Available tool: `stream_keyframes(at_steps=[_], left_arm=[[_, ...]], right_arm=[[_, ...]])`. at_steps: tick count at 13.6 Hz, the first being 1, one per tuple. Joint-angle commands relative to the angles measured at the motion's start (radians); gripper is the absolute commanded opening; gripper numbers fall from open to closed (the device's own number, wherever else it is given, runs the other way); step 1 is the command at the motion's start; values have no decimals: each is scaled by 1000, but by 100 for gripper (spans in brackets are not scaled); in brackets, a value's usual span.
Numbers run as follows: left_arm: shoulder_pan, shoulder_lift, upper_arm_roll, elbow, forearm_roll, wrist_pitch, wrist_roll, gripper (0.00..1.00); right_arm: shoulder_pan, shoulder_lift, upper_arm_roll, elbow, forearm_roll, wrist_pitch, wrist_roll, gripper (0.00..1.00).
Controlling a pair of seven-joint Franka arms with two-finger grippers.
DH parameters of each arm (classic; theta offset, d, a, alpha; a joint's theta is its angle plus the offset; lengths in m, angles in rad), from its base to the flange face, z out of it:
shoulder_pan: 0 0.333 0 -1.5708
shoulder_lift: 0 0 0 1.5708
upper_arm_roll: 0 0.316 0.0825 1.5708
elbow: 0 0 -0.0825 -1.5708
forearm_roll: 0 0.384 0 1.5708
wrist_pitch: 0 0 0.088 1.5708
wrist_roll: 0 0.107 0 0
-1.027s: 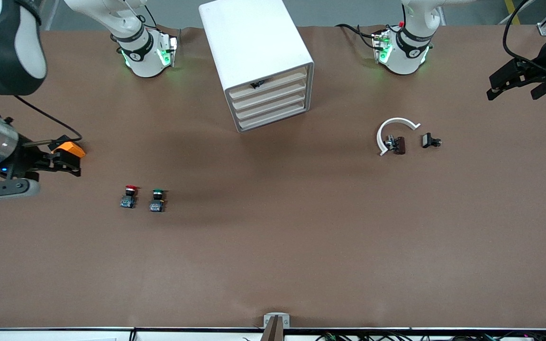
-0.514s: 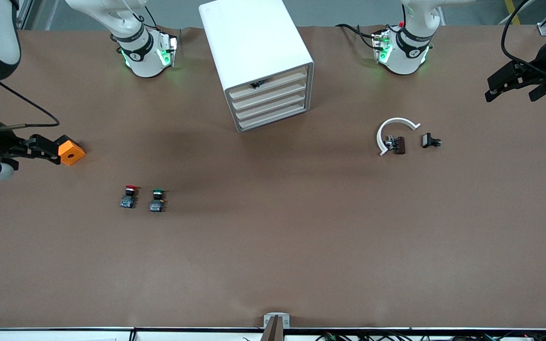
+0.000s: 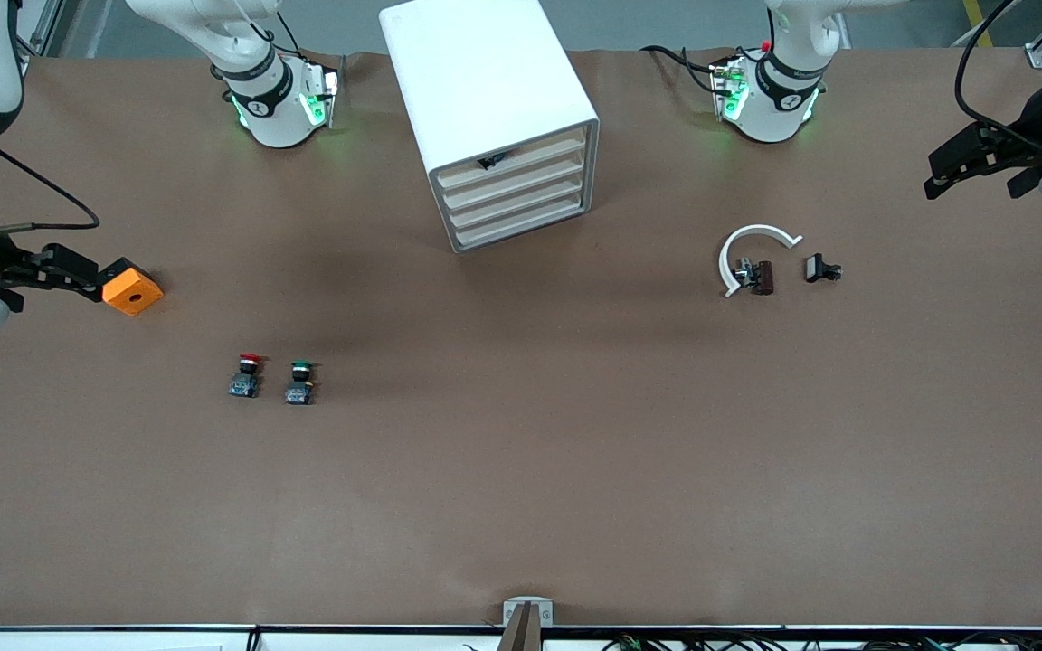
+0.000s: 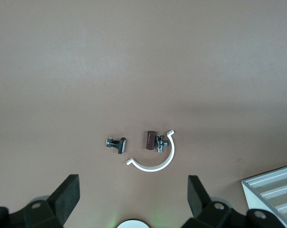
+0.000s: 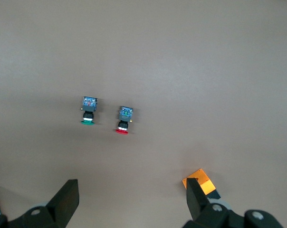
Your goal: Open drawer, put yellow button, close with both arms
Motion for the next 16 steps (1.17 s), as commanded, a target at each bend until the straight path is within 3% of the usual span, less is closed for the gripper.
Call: stream_keyframes(at_steps=[1, 16], left_arm=[[6, -4, -1, -1, 2, 10, 25, 100], [10, 8, 5, 13, -5, 36, 24, 100]], right_arm=[[-18, -36, 17, -20, 0, 6, -14, 100], [-8, -57, 26, 3, -2, -43, 54, 100]])
